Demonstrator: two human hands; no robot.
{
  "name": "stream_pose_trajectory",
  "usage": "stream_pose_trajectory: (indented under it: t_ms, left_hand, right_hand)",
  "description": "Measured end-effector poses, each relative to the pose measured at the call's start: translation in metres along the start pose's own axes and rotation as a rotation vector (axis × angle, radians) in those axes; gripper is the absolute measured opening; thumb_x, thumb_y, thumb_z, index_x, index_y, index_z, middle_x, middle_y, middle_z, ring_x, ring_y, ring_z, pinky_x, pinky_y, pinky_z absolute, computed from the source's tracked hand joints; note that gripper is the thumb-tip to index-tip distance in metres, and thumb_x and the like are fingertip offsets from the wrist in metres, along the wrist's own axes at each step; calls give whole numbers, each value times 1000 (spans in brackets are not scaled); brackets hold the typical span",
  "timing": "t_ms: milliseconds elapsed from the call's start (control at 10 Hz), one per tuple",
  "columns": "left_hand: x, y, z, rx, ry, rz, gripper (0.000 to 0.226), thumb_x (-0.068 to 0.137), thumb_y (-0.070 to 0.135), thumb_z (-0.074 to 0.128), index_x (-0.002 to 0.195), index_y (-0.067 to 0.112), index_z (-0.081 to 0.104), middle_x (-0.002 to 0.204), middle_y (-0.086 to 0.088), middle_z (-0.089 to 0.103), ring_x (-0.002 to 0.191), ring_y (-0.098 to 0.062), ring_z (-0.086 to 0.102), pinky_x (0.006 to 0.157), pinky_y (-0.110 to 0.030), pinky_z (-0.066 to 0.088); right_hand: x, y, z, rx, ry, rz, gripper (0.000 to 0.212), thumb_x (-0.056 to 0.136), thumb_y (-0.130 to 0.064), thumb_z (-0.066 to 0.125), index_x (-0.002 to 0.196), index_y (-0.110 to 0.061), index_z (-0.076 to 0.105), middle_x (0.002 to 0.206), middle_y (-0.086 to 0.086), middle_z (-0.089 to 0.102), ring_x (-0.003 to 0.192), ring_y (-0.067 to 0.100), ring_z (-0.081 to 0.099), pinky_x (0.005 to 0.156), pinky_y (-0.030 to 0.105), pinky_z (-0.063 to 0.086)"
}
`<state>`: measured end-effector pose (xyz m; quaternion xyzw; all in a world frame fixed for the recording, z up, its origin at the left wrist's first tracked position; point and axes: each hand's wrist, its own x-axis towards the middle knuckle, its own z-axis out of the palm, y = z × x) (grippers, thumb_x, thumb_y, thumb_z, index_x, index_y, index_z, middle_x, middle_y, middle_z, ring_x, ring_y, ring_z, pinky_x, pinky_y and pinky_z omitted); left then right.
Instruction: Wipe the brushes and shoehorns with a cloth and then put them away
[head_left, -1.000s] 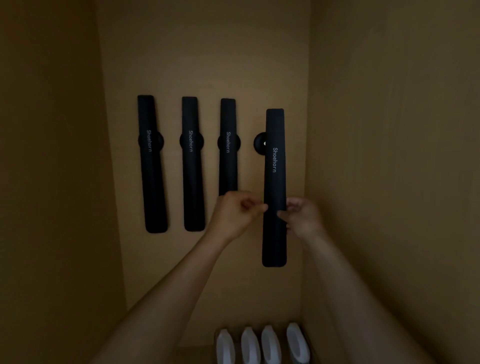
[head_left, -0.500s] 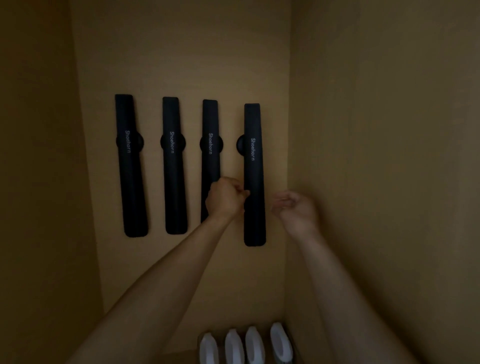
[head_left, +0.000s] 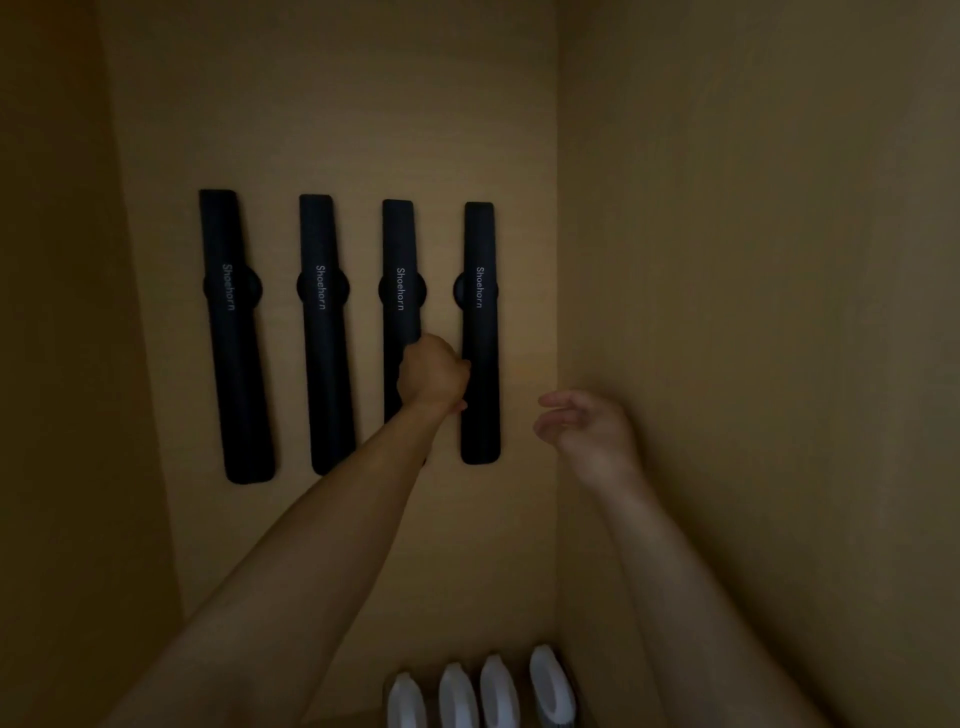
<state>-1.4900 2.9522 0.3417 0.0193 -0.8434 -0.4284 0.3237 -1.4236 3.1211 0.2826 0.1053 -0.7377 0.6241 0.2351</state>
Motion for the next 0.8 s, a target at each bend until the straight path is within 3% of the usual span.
stream_pose_trajectory:
  t_ms: [200,500,600,800]
  left_hand:
    - [-3,-5,-2,36,-43,3,20,90,10,67,78,-6,68,71,-19,70,57,-30,70,57,-45,61]
    - [-8,-7,-3,52,-89,-19,9,87,5,69,84,-4,70,74,-19,72,62,-29,72,61,-46,62]
    - [-9,-8,-3,35,-88,-15,8,85,5,70,82,-3,70,72,-18,72,61,-28,72,62,-46,62]
    - [-16,-18,-12,46,-62,49,12,87,6,65,80,-1,72,74,-16,72,61,-28,71,60,-44,62]
  right_hand:
    - [-2,2,4,-11,-4,-1,21,86,4,68,104,-8,68,93,12,68,83,20,59,62,20,42]
    - [-5,0,10,-31,-22,-5,21,87,3,67,98,-16,67,96,11,70,80,19,60,62,22,42]
    - [-5,0,10,-29,-29,-17,22,86,3,67,97,-16,66,93,10,69,81,20,60,67,24,42]
    - [-4,0,12,-49,-6,-35,22,86,3,68,95,-17,67,88,7,68,79,19,61,63,22,44]
